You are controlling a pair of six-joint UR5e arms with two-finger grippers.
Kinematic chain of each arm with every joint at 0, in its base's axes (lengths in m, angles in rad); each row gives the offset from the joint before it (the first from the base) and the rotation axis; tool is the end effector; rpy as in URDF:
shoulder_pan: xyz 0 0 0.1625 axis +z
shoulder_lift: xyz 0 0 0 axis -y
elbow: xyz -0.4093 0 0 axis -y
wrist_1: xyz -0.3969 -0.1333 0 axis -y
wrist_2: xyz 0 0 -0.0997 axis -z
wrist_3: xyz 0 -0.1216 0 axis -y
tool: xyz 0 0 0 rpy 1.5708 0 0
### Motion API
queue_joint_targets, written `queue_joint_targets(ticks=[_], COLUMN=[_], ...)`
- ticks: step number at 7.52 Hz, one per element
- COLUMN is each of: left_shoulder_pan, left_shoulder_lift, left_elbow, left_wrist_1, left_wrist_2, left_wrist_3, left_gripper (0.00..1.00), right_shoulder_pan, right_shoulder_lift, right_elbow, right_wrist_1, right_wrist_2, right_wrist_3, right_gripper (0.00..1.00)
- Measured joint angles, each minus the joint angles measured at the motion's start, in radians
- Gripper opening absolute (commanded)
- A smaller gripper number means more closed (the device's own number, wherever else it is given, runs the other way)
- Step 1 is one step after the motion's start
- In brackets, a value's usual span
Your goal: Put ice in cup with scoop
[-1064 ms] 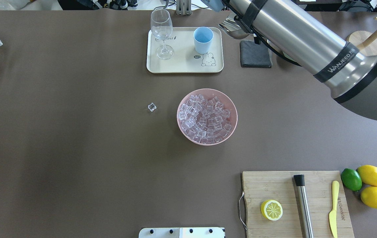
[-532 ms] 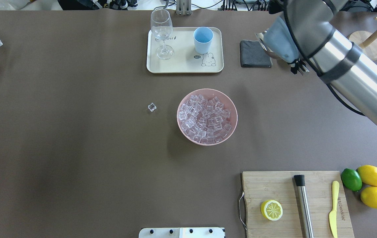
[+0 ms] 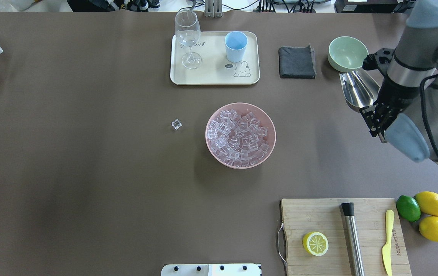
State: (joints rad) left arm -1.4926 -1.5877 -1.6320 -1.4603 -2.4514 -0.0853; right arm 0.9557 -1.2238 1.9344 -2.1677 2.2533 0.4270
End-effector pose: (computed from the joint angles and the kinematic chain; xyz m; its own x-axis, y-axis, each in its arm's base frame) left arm -0.0004 -0.5013 0.6214 0.6410 -0.0601 -0.7652 -0.0235 0.9949 -0.0979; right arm -0.2710 -0.4817 0.3710 0.7767 -0.1247 0.6174 0.2765 0.9482 -0.1563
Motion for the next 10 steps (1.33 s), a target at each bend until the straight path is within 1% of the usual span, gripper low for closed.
queue_joint_targets(ticks=[1,2,3,4,6,10], left_shoulder_pan=[0.001,0.004,0.007,0.008,0.009,0.009], left_shoulder_lift=[0.0,-0.001,-0.001,-0.001,-0.001,-0.001], left_elbow=[0.001,0.001,0.003,0.005,0.006,0.007], left_wrist_1=[0.0,0.0,0.0,0.0,0.0,0.0], left_wrist_2=[0.0,0.0,0.0,0.0,0.0,0.0], left_wrist_3=[0.0,-0.001,-0.001,-0.001,-0.001,-0.001], left_gripper=[0.97,0.97,0.97,0.97,0.97,0.97], right_shoulder_pan=[-0.04,-0.088,-0.124,-0.14,-0.151,-0.178], right_shoulder_lift=[-0.101,-0.179,-0.222,-0.233,-0.232,-0.23], right_elbow=[0.009,0.004,-0.02,-0.043,-0.063,-0.088], right_wrist_1=[0.178,0.35,0.475,0.536,0.571,0.575], right_wrist_2=[0.006,0.008,0.006,0.005,0.007,0.012], right_wrist_3=[0.137,0.273,0.36,0.394,0.412,0.415], right_gripper=[0.0,0.0,0.0,0.0,0.0,0.0])
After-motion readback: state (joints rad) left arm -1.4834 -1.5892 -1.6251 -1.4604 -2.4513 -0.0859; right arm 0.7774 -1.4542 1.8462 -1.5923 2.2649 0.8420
